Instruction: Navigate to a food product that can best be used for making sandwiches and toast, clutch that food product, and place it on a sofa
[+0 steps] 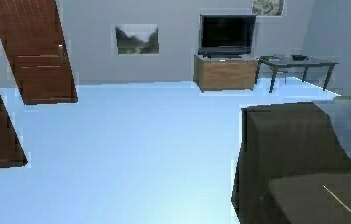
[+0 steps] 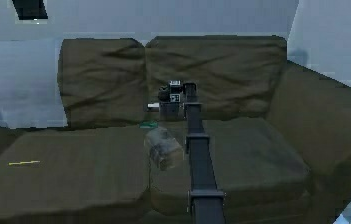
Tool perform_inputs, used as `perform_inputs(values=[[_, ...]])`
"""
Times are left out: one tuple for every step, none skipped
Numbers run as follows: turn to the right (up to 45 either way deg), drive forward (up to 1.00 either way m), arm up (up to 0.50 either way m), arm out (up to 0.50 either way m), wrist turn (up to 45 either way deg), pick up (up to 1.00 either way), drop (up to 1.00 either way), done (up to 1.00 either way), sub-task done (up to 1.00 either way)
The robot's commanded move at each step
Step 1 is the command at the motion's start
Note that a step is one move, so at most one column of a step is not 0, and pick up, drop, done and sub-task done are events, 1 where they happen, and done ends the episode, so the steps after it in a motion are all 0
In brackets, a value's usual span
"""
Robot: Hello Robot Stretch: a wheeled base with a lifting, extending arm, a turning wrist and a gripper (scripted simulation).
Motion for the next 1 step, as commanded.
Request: perform_inputs(values=[[0.0, 0.0, 0.0, -0.08, 0.0, 0.0, 0.0, 0.0, 0.0]])
